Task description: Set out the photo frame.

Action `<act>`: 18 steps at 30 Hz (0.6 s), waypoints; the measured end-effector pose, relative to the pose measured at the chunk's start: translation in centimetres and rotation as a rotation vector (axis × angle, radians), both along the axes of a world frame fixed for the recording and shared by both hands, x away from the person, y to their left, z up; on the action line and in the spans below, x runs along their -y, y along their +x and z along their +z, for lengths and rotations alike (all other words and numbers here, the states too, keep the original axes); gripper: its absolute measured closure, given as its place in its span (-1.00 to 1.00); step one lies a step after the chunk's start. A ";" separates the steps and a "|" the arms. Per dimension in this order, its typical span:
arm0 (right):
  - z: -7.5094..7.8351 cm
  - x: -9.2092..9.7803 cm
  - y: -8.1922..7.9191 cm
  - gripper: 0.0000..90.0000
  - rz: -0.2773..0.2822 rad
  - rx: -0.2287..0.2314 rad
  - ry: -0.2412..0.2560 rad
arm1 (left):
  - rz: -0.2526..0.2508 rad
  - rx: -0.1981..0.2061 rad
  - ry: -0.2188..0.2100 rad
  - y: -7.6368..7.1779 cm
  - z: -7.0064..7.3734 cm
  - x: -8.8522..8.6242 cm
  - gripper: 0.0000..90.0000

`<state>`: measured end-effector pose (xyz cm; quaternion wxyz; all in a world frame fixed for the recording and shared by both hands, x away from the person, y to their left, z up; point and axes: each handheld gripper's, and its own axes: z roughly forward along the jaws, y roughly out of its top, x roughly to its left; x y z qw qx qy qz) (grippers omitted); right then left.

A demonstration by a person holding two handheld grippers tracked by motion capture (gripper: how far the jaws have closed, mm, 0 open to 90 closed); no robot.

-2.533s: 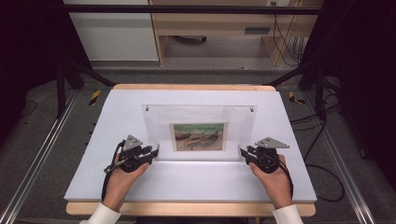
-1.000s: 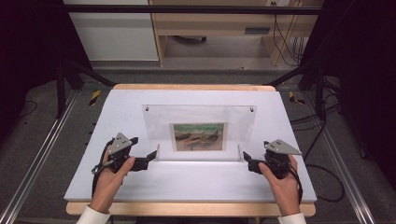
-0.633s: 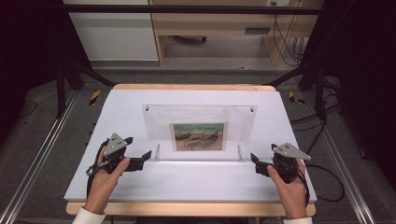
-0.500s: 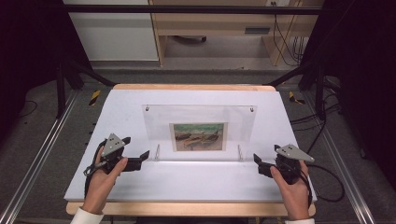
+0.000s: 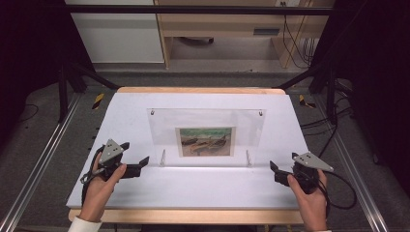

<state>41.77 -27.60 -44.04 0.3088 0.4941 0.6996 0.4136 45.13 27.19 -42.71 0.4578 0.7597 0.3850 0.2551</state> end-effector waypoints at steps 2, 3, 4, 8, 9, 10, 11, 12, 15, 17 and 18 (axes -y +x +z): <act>-0.1 0.2 0.0 -0.67 -0.004 0.003 -0.008 | 0.005 0.000 0.002 0.0 -0.1 -0.3 -0.82; -0.1 0.3 -0.1 -0.67 -0.008 -0.001 -0.006 | 0.007 -0.001 0.003 0.0 -0.1 -0.4 -0.82; -0.1 0.4 -0.1 -0.67 -0.009 0.002 -0.012 | 0.009 -0.001 0.003 0.0 -0.1 -0.5 -0.82; -0.2 0.7 -0.2 -0.67 -0.022 -0.005 -0.016 | 0.017 -0.001 0.006 0.1 -0.2 -0.9 -0.82; -0.2 0.8 -0.1 -0.67 -0.022 -0.004 -0.019 | 0.021 -0.002 0.003 0.0 -0.2 -1.0 -0.82; -0.3 0.9 -0.2 -0.67 -0.026 -0.006 -0.022 | 0.021 -0.002 0.005 0.0 -0.2 -1.1 -0.82; -0.3 0.9 -0.2 -0.67 -0.030 -0.009 -0.023 | 0.023 0.000 0.009 0.1 -0.2 -1.3 -0.82; -0.3 1.0 -0.2 -0.67 -0.032 -0.011 -0.023 | 0.025 0.000 0.009 0.1 -0.2 -1.3 -0.82; -0.4 1.2 -0.2 -0.66 -0.038 -0.015 -0.027 | 0.034 -0.001 0.013 0.1 -0.3 -1.6 -0.82; -0.4 1.3 -0.2 -0.66 -0.045 -0.014 -0.030 | 0.039 0.000 0.016 0.1 -0.3 -1.9 -0.82; -0.4 1.4 -0.2 -0.66 -0.047 -0.018 -0.028 | 0.043 -0.002 0.016 0.1 -0.4 -2.0 -0.82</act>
